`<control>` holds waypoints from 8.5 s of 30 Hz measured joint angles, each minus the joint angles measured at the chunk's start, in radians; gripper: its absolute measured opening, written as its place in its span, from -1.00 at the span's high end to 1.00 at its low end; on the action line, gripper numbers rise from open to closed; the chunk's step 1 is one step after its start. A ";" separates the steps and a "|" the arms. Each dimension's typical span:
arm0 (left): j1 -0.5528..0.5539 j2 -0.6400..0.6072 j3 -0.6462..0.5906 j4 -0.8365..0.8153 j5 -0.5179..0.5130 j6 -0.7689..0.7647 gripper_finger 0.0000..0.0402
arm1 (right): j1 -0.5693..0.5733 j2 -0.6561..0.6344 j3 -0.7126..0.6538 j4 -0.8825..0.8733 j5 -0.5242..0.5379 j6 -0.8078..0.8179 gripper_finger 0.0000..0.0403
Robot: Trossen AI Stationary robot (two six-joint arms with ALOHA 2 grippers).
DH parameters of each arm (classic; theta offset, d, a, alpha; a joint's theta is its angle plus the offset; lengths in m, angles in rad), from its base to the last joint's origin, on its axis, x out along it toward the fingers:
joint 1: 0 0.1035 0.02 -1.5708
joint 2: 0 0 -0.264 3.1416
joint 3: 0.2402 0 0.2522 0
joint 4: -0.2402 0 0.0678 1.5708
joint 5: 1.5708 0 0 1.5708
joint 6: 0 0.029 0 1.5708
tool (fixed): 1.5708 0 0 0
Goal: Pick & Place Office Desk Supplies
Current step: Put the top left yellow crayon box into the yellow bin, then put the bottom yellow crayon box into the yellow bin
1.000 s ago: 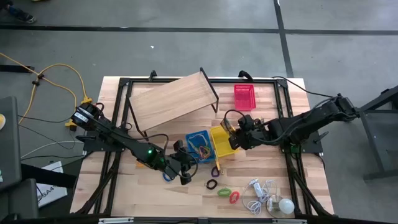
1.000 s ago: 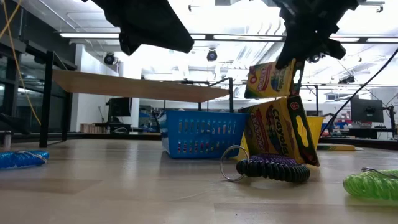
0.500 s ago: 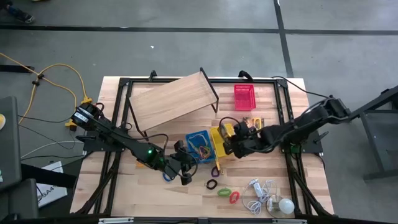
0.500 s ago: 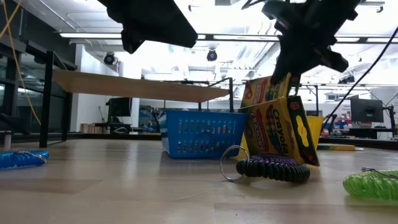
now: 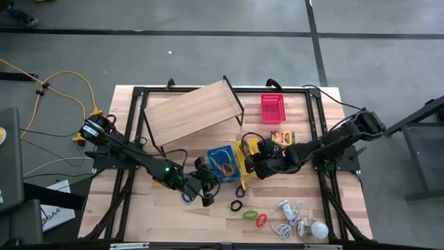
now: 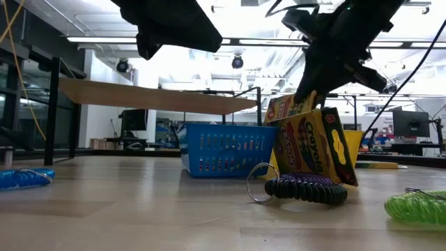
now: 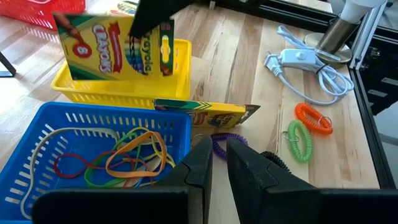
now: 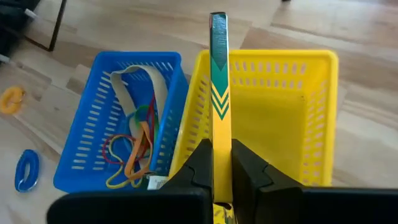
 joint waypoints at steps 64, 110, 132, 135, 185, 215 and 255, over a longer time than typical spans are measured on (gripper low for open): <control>0.000 0.000 0.000 0.003 0.000 0.000 0.78 | -0.011 0.113 0.000 0.060 0.018 0.041 0.55; 0.000 0.000 0.000 0.016 0.000 0.000 0.78 | -0.006 0.052 0.000 0.052 0.044 -0.106 0.19; 0.000 0.000 0.000 0.030 0.000 0.000 0.78 | 0.095 -0.130 0.000 0.129 -0.249 -0.273 0.19; 0.000 0.000 0.000 0.033 0.000 0.000 0.78 | 0.095 -0.134 0.000 0.127 -0.249 -0.253 0.19; 0.000 0.000 0.000 0.046 0.000 0.000 0.78 | 0.210 0.509 0.845 -0.651 -0.193 0.141 0.20; 0.000 0.000 0.000 0.053 0.000 0.000 0.78 | 0.161 0.594 0.843 -0.680 -0.221 0.134 0.20; 0.000 0.000 -0.001 0.067 -0.002 0.000 0.78 | 0.147 0.681 0.843 -0.736 -0.195 0.176 0.20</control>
